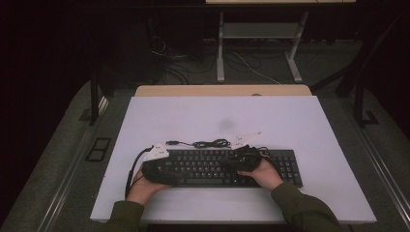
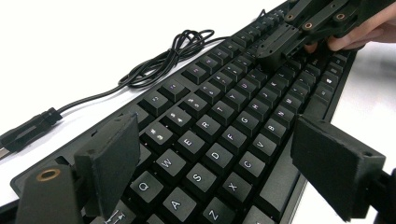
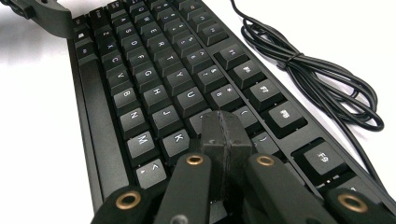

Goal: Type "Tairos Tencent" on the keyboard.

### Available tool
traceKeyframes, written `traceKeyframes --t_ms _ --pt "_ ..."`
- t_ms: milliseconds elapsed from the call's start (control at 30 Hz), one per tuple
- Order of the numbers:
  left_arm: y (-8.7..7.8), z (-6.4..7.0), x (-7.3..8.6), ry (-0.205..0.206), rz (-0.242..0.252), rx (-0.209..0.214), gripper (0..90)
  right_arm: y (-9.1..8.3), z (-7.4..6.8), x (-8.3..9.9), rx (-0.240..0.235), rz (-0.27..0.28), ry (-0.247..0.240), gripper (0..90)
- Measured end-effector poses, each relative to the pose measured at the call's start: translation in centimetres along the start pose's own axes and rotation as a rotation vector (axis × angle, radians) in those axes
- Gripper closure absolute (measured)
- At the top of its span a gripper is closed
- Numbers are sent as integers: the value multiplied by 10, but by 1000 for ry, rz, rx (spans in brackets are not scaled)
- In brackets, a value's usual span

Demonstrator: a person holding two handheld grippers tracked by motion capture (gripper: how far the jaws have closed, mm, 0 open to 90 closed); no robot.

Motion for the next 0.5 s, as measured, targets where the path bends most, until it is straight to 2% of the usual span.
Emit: traceKeyframes --t_ms 500 --pt "0 0 -1 3 1 -1 150 -3 -1 -4 0 14 6 871"
Point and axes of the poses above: each handheld gripper's, and its own axes: y roughly forward along the jaws, x roughly out of its underside, z roughly to its right, the point moved 9 cm from there along y, roughly forward along the jaws, and after that the axes turned 1 degree about -y, right-handed, at the moved point
